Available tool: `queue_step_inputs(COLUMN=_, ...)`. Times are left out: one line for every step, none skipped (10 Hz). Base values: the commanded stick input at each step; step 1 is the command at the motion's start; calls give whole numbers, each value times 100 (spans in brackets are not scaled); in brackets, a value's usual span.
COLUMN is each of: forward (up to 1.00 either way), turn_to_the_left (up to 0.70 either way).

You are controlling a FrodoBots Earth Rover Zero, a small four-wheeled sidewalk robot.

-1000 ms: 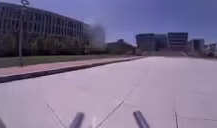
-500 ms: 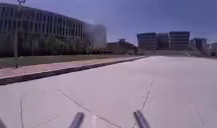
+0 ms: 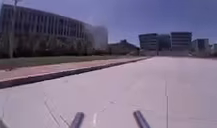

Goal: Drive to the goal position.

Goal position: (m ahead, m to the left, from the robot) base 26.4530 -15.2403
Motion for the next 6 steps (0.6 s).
queue_step_inputs(forward=100, turn_to_the_left=-11)
queue_step_inputs(forward=100, turn_to_the_left=-24)
queue_step_inputs(forward=100, turn_to_the_left=-27)
queue_step_inputs(forward=100, turn_to_the_left=-27)
queue_step_inputs(forward=100, turn_to_the_left=-27)
queue_step_inputs(forward=100, turn_to_the_left=-27)
